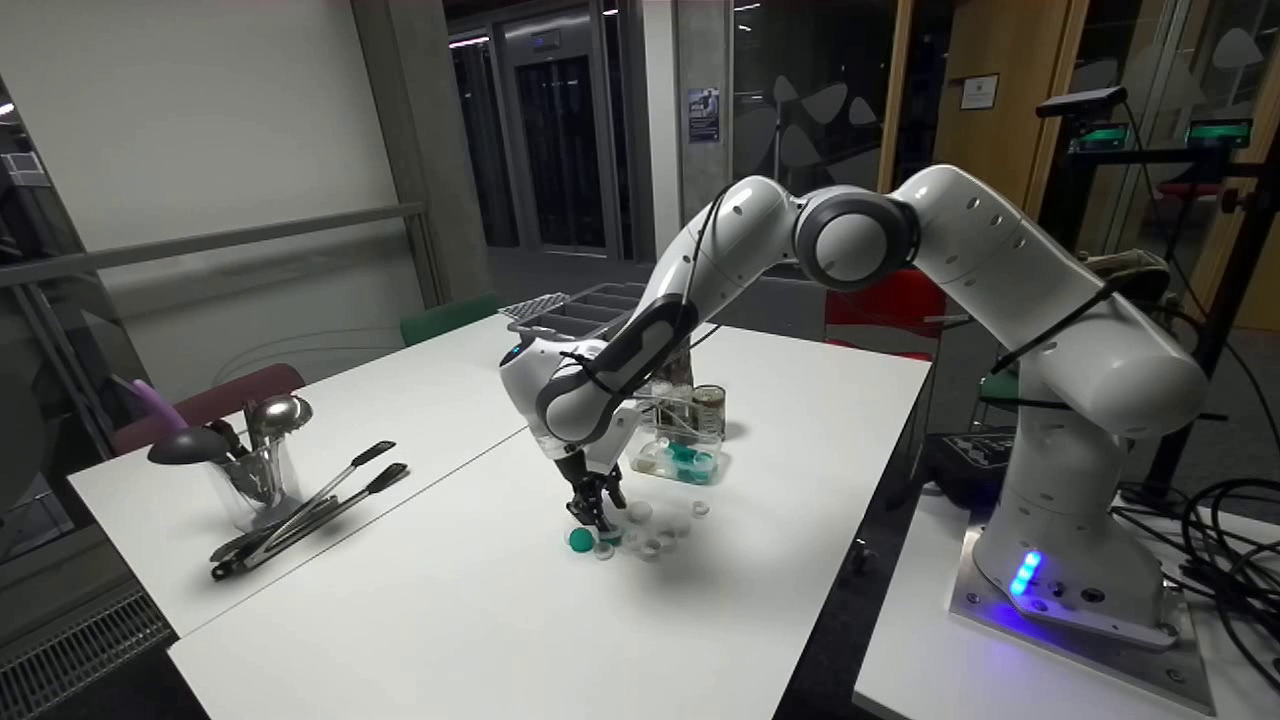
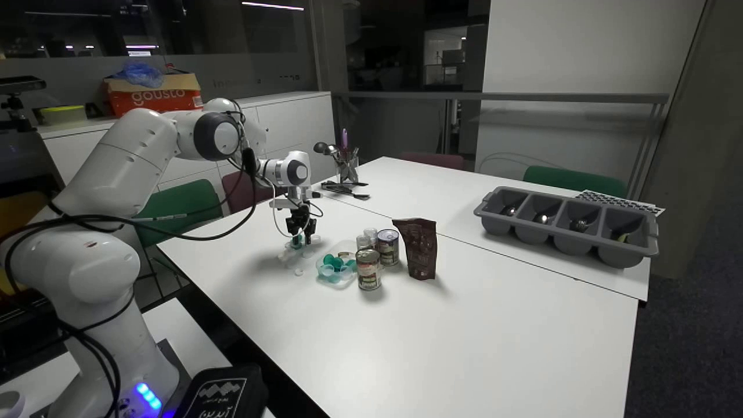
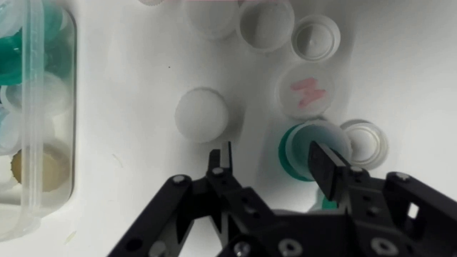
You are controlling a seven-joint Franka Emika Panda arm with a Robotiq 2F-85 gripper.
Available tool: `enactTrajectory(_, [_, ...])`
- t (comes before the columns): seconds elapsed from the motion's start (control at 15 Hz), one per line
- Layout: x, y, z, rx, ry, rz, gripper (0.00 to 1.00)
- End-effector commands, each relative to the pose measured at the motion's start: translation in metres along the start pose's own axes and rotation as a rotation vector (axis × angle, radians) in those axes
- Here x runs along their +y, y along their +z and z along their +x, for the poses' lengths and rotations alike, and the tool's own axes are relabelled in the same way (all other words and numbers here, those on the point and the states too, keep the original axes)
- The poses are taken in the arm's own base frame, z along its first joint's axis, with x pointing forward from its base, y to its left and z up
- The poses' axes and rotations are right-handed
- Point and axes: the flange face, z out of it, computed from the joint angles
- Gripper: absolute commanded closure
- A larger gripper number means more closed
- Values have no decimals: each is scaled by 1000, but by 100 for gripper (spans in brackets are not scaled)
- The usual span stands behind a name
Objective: Put the plastic cap into the lunch box
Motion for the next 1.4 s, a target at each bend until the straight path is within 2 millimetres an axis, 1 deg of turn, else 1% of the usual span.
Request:
enactTrajectory(0.0, [0, -4, -4, 19, -14, 5, 7])
enactTrajectory(0.07, [0, -3, -4, 19, -15, 5, 1])
enactTrajectory(0.13, [-1, -3, -3, 18, -15, 5, 0])
enactTrajectory(0.53, [-2, -2, -2, 14, -19, 7, 0])
enactTrajectory(0.6, [-2, -2, -2, 13, -20, 8, 5])
enactTrajectory(0.67, [-1, -1, -2, 13, -21, 8, 26])
enactTrajectory(0.8, [-2, -2, -2, 13, -21, 7, 31])
enactTrajectory(0.87, [-2, -2, -2, 14, -21, 8, 36])
enactTrajectory(0.93, [-2, -2, -3, 15, -23, 8, 43])
enactTrajectory(1.13, [-2, -4, -3, 16, -24, 9, 69])
enactTrajectory(1.27, [-3, -4, -3, 16, -26, 10, 82])
enactTrajectory(1.33, [-3, -5, -3, 16, -26, 10, 90])
